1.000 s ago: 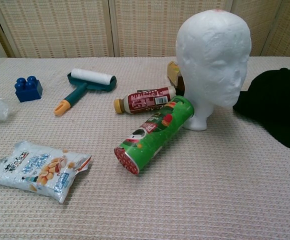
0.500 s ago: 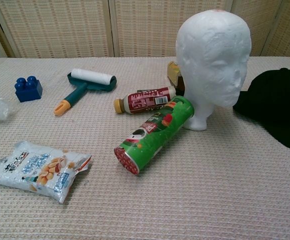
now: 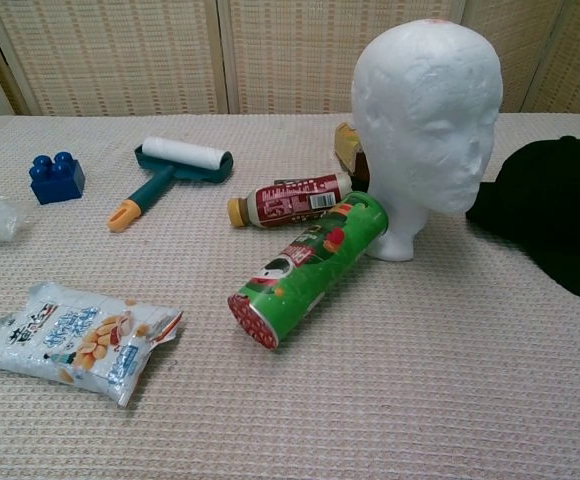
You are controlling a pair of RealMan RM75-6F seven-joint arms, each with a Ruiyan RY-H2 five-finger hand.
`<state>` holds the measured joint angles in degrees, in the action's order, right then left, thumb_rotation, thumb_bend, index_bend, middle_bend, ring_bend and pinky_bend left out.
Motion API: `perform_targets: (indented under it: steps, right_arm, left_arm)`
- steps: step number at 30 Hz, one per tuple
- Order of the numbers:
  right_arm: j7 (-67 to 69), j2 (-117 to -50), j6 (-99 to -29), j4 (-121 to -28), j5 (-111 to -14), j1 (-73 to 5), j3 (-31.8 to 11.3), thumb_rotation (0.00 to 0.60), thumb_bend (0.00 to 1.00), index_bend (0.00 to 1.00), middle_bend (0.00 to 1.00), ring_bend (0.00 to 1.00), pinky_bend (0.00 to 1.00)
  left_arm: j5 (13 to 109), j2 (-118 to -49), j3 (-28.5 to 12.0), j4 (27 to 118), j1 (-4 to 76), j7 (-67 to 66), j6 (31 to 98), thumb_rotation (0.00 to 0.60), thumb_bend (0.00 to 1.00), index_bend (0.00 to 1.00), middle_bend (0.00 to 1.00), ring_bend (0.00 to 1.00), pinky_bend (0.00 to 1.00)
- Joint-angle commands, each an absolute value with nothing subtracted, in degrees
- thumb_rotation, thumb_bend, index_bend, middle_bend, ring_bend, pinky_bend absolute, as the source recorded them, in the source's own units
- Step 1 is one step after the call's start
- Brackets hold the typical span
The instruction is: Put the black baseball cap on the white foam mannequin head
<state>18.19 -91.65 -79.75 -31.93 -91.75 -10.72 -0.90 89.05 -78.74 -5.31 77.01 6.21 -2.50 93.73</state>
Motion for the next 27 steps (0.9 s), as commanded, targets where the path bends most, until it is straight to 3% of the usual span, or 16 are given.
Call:
perform_targets:
  steps: [1, 9, 27]
  right_arm:
    - [24.0, -98.67, -80.53, -21.43, -90.71, -11.83, -1.8, 0.6, 0.13, 0.43, 1.0, 1.0, 1.0]
    - [25.31, -104.9, -82.16, -10.63, -91.03, -13.64, -1.48, 0.6, 0.16, 0.4, 1.0, 1.0, 1.0]
    - [21.96, -107.63, -79.03, -6.38, -92.9, -14.83, 1.65, 0.6, 0.17, 0.4, 1.0, 1.0, 1.0]
  left_arm:
    - [90.11, -80.41, -6.21, 74.89, 6.03, -2.57, 96.52, 0.6, 0.15, 0.24, 0.26, 0.11, 0.13]
    - [91.1, -81.99, -6.08, 71.77, 6.27, -3.32, 97.55, 0.6, 0.15, 0.25, 0.27, 0.14, 0.14]
    - [90.36, -83.43, -6.8, 68.93, 6.56, -4.1, 98.1, 0.6, 0.15, 0.24, 0.27, 0.14, 0.14]
